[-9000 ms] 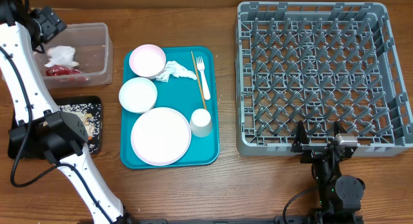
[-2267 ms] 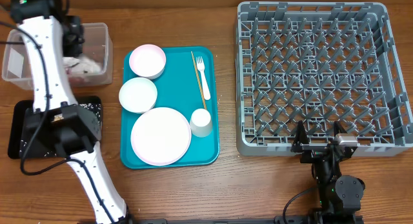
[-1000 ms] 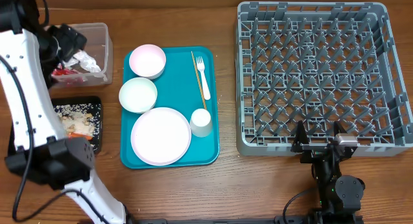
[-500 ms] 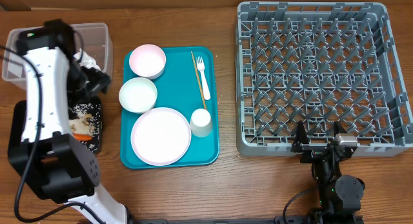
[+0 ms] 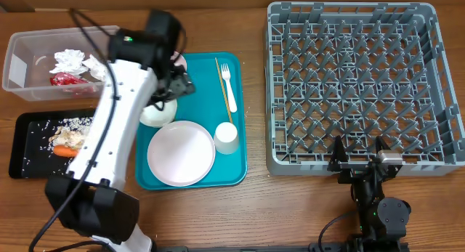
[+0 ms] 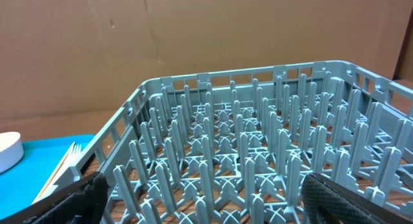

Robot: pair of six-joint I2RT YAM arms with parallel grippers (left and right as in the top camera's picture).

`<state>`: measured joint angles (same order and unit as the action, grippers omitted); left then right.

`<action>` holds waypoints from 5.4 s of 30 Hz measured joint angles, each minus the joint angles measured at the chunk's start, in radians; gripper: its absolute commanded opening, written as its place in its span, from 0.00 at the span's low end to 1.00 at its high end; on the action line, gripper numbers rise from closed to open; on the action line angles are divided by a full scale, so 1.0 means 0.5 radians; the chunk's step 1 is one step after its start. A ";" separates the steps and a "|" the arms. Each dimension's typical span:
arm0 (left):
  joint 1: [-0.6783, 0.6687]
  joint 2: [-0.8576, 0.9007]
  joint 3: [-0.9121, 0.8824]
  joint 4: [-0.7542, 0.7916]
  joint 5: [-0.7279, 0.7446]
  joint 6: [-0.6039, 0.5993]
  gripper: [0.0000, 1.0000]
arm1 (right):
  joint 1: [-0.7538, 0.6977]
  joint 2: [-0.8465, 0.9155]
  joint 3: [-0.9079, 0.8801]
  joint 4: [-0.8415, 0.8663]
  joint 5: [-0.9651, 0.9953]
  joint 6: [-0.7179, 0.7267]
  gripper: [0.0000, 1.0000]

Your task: Sort waste into correct bins and load items into the dishwasher rack

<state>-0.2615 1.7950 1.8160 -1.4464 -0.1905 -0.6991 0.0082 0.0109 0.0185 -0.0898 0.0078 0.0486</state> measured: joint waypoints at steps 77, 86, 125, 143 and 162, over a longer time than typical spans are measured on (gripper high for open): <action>1.295 0.000 -0.011 0.050 -0.256 -0.504 1.00 | 0.000 0.012 0.173 1.043 -1.176 1.009 1.00; 1.547 0.000 -0.018 0.023 -0.159 -0.551 1.00 | 0.001 0.832 1.313 0.275 -1.221 0.667 1.00; 1.547 0.000 -0.019 0.023 -0.142 -0.552 1.00 | 1.363 3.828 3.268 -1.925 -0.290 -0.117 1.00; 1.547 0.000 -0.019 0.023 -0.141 -0.552 1.00 | 1.494 4.092 3.248 -1.975 -0.156 0.098 0.86; 1.547 0.000 -0.019 0.023 -0.142 -0.552 1.00 | 1.494 4.118 3.319 -2.122 -0.142 0.117 0.43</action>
<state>0.5121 1.7950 1.8065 -1.4349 -0.2615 -0.9749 0.7551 2.0701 1.6779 -1.1507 -0.0631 0.1074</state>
